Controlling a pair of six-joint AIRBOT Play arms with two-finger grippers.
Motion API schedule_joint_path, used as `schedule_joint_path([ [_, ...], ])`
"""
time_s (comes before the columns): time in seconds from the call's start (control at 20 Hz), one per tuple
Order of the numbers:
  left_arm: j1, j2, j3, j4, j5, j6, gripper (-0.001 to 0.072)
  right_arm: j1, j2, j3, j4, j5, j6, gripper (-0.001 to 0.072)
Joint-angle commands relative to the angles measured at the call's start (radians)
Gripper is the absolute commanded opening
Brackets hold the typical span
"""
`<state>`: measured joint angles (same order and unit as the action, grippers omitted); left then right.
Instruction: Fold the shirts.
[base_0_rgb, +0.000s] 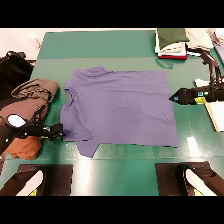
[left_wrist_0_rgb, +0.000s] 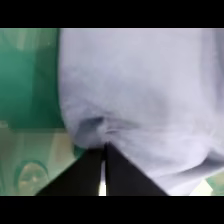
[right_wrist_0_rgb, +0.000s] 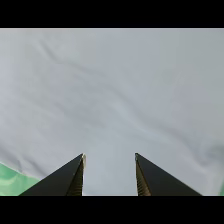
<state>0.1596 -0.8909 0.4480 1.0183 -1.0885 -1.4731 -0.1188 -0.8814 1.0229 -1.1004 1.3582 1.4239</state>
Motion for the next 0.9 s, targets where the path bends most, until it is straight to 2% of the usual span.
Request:
schedule_joint_path([
  [0.0,0.0,0.001,0.056,-0.016,-0.029,0.042,0.0022,-0.121,0.0,-0.088,-0.059,0.097,-0.008,0.0364],
  [0.1,0.0,0.013,0.118,-0.016,-0.05,0.061,0.0022,-0.249,0.0,-0.202,-0.153,0.162,-0.029,0.0394],
  [0.15,0.0,0.016,0.15,-0.017,-0.053,0.061,0.0022,-0.323,0.0,-0.265,-0.187,0.169,-0.035,0.0517],
  [0.2,0.0,0.018,0.179,-0.017,-0.052,0.061,0.0022,-0.389,0.0,-0.322,-0.194,0.159,-0.035,0.0533],
  [0.25,0.0,0.017,0.202,-0.017,-0.052,0.061,0.0022,-0.448,0.0,-0.382,-0.183,0.137,-0.038,0.0527],
  [0.3,0.0,0.017,0.22,-0.017,-0.052,0.068,0.0022,-0.484,0.0,-0.432,-0.176,0.116,-0.043,0.0492],
  [0.35,0.0,0.017,0.232,-0.017,-0.05,0.071,0.0022,-0.501,0.0,-0.478,-0.175,0.1,-0.055,0.0417],
  [0.4,0.0,0.017,0.239,-0.016,-0.046,0.072,0.0022,-0.502,0.0,-0.512,-0.175,0.085,-0.06,0.0396],
  [0.65,0.0,0.017,0.239,-0.016,-0.037,0.072,0.0023,-0.502,-0.053,-0.57,-0.154,0.056,-0.061,0.0396],
  [0.85,0.0,0.017,0.239,-0.017,-0.038,0.071,0.0023,-0.499,-0.166,-0.57,0.016,0.028,-0.096,0.0376],
])
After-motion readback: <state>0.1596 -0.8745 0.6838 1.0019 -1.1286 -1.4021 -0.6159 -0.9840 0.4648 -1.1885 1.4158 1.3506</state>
